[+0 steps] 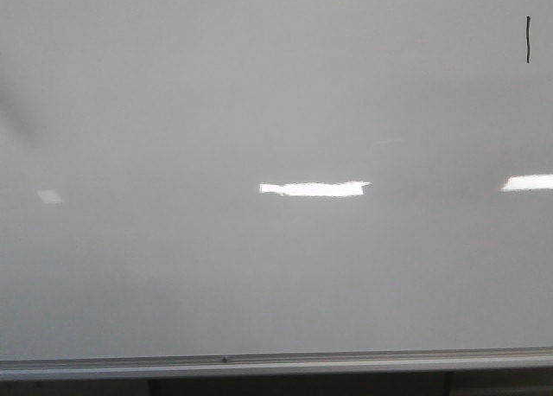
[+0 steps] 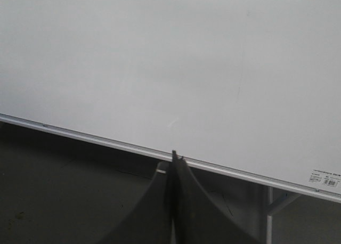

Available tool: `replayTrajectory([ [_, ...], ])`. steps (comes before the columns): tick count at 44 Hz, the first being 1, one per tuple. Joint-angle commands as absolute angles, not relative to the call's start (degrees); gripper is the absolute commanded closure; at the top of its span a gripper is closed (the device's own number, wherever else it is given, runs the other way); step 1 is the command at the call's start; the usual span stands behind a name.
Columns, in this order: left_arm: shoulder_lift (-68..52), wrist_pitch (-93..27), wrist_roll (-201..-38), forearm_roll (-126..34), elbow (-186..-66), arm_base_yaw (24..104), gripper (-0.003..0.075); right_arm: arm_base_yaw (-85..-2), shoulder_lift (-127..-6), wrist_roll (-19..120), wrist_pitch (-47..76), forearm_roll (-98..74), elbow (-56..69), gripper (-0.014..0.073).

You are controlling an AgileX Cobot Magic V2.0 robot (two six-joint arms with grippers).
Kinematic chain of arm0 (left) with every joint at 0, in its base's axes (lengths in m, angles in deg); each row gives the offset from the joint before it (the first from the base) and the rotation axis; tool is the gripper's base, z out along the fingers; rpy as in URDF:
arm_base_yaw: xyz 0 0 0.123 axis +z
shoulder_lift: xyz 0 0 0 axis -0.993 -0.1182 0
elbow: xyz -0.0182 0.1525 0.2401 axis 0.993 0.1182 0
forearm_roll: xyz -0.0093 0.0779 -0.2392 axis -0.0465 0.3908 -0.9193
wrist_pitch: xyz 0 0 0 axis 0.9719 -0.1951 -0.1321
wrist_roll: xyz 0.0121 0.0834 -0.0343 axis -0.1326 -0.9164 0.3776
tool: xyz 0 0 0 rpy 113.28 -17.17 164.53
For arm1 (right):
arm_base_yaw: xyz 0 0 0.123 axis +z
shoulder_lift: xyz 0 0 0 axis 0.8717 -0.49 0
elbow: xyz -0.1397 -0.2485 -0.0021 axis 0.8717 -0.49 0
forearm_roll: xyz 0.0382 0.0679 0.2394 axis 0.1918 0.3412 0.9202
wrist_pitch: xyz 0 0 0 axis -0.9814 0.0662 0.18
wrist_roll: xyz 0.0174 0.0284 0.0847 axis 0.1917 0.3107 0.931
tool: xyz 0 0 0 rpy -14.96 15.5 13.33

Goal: Write number 1 on whiteboard

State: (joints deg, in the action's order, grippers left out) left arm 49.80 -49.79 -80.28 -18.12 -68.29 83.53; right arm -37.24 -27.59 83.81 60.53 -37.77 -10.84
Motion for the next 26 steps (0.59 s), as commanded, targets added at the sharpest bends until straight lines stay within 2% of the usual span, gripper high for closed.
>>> replayTrajectory([
  [1, 50.91, -54.58, -80.03, -18.64, -66.94, 83.51, 0.0739, -37.52, -28.15, 83.57, 57.02, -39.15, -9.74, 0.0663],
  [7, 50.91, -54.58, -80.03, -18.64, -66.94, 83.51, 0.074, -41.14, -25.61, 83.57, 54.31, -39.91, -12.8, 0.0661],
  [12, 50.91, -54.58, -80.03, -18.64, -66.94, 83.51, 0.0739, -47.94, -20.03, 76.57, 36.74, -36.81, -22.64, 0.0657],
  [16, 50.91, -54.58, -80.03, -18.64, -66.94, 83.51, 0.074, -51.53, -16.83, 73.6, 27.12, -36.19, -29.77, 0.0657],
  [26, 50.91, -54.58, -80.03, -18.64, -66.94, 83.51, 0.074, -58.62, -9.73, 73.65, 12.11, -34.94, -43.49, 0.0663],
])
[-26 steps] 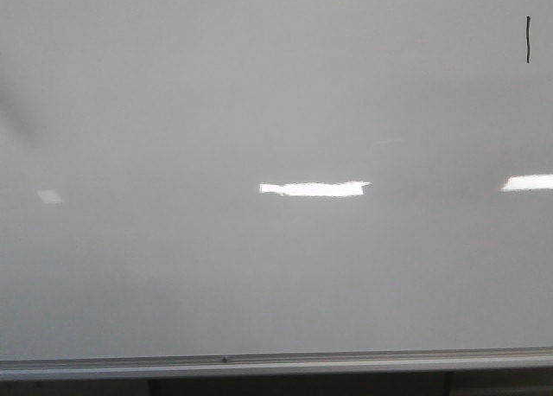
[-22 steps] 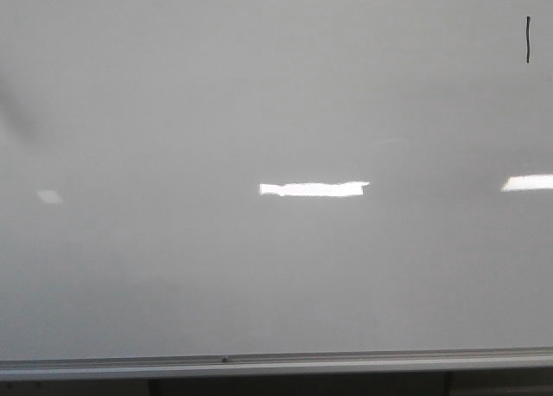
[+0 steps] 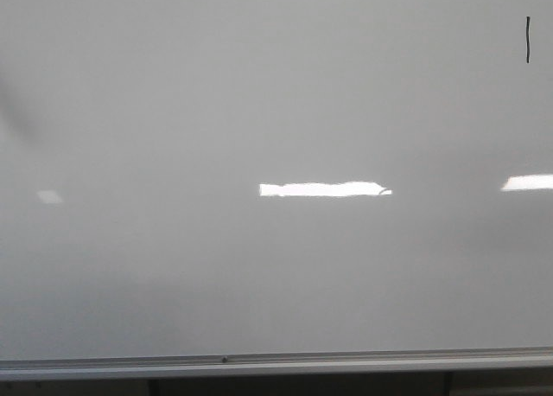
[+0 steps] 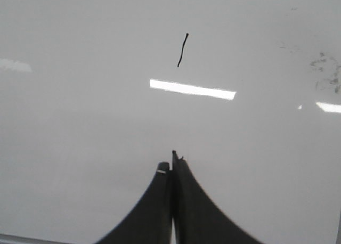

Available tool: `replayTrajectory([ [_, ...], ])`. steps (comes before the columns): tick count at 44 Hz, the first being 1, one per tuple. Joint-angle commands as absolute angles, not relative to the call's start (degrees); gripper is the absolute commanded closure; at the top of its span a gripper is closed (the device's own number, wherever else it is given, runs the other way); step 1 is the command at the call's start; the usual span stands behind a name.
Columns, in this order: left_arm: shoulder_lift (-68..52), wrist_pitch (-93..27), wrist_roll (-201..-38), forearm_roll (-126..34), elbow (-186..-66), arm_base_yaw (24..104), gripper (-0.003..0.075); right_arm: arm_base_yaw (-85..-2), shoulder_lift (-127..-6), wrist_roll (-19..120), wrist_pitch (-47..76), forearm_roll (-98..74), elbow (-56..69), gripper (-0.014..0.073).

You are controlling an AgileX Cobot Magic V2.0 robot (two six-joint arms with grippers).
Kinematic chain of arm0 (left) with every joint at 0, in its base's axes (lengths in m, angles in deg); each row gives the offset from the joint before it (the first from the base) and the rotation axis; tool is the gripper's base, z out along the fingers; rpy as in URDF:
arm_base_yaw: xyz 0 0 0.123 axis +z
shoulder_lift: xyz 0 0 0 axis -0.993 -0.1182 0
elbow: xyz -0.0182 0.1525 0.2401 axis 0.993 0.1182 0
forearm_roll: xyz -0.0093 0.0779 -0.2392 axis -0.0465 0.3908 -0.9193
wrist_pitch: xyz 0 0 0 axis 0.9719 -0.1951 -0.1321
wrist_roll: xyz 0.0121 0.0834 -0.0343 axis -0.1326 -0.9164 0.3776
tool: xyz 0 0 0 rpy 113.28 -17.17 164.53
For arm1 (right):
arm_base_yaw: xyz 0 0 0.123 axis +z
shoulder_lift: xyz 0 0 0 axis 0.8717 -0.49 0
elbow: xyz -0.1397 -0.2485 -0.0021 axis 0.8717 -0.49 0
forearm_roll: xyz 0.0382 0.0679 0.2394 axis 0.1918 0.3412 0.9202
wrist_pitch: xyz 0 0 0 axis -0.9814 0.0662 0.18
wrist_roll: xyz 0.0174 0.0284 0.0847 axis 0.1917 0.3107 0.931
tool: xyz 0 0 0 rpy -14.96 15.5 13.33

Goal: Write number 1 on whiteboard

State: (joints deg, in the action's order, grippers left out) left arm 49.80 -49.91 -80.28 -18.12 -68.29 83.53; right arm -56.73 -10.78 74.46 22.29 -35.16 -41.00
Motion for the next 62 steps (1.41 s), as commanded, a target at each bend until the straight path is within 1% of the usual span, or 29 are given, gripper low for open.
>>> replayTrajectory([
  [1, 50.91, -54.58, -80.03, -18.64, -66.94, 83.51, 0.074, -58.85, -9.23, 73.65, 10.95, -34.94, -44.66, 0.0663],
  [13, 50.91, -54.58, -80.03, -18.64, -66.94, 83.51, 0.074, -59.6, -6.73, 73.72, -4.36, -31.94, -55.54, 0.0663],
  [43, 50.8, -54.58, -80.03, -18.64, -66.94, 83.51, 0.074, -59.53, -6.69, 75.52, -1.72, -27.38, -55.34, 0.0663],
  [52, 50.8, -54.58, -80.03, -18.64, -66.94, 83.51, 0.074, -59.53, -6.69, 75.52, -4.29, -28.05, -55.34, 0.0663],
  [62, 50.8, -54.58, -80.03, -18.64, -66.94, 83.51, 0.074, -59.53, -6.69, 75.52, -4.44, -28.04, -55.34, 0.0663],
])
